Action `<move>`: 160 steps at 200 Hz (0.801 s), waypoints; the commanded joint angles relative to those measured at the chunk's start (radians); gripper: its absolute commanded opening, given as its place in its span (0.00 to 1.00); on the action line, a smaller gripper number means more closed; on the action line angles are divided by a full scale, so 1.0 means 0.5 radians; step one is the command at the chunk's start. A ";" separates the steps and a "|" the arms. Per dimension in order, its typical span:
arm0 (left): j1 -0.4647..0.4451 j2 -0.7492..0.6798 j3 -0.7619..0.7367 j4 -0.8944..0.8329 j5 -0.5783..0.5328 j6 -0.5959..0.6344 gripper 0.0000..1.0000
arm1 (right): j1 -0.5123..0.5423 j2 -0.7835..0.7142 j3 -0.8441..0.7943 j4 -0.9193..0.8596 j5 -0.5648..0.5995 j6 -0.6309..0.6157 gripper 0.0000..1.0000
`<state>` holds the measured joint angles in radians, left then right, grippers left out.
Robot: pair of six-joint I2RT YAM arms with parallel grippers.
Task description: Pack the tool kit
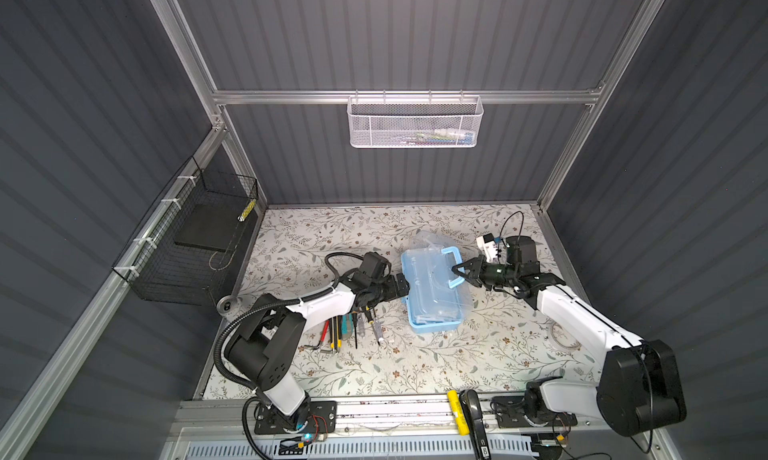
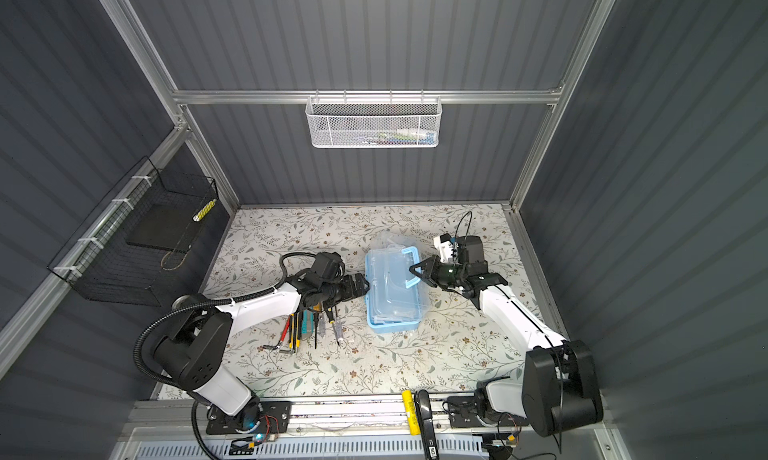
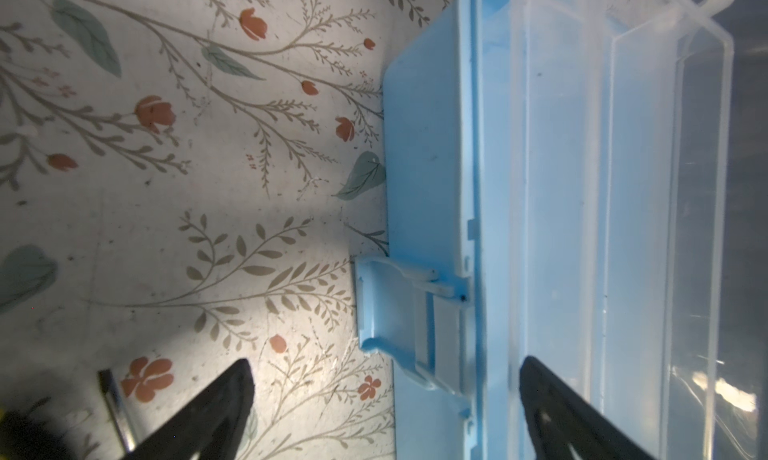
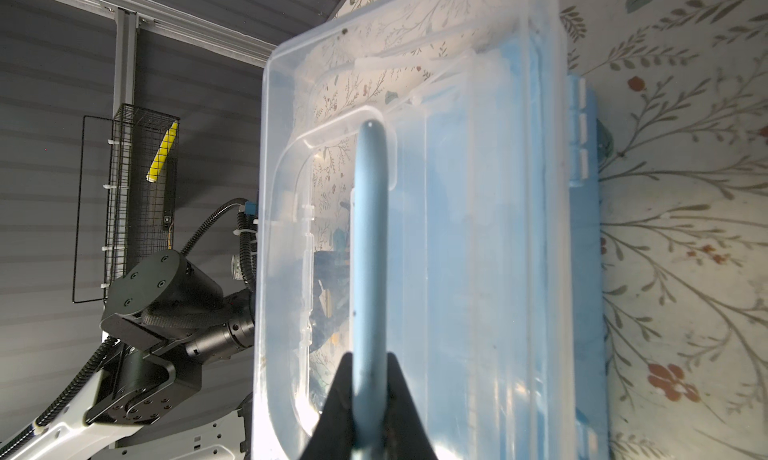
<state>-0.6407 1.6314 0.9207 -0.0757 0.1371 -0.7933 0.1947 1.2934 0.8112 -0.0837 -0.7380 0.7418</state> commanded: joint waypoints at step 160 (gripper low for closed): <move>-0.001 0.014 0.070 -0.042 0.026 0.034 0.99 | -0.046 -0.063 0.007 0.137 -0.103 0.034 0.00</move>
<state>-0.6407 1.6264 0.9363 -0.1059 0.1211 -0.7918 0.1764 1.2713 0.8097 -0.0883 -0.7490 0.7589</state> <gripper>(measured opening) 0.995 0.115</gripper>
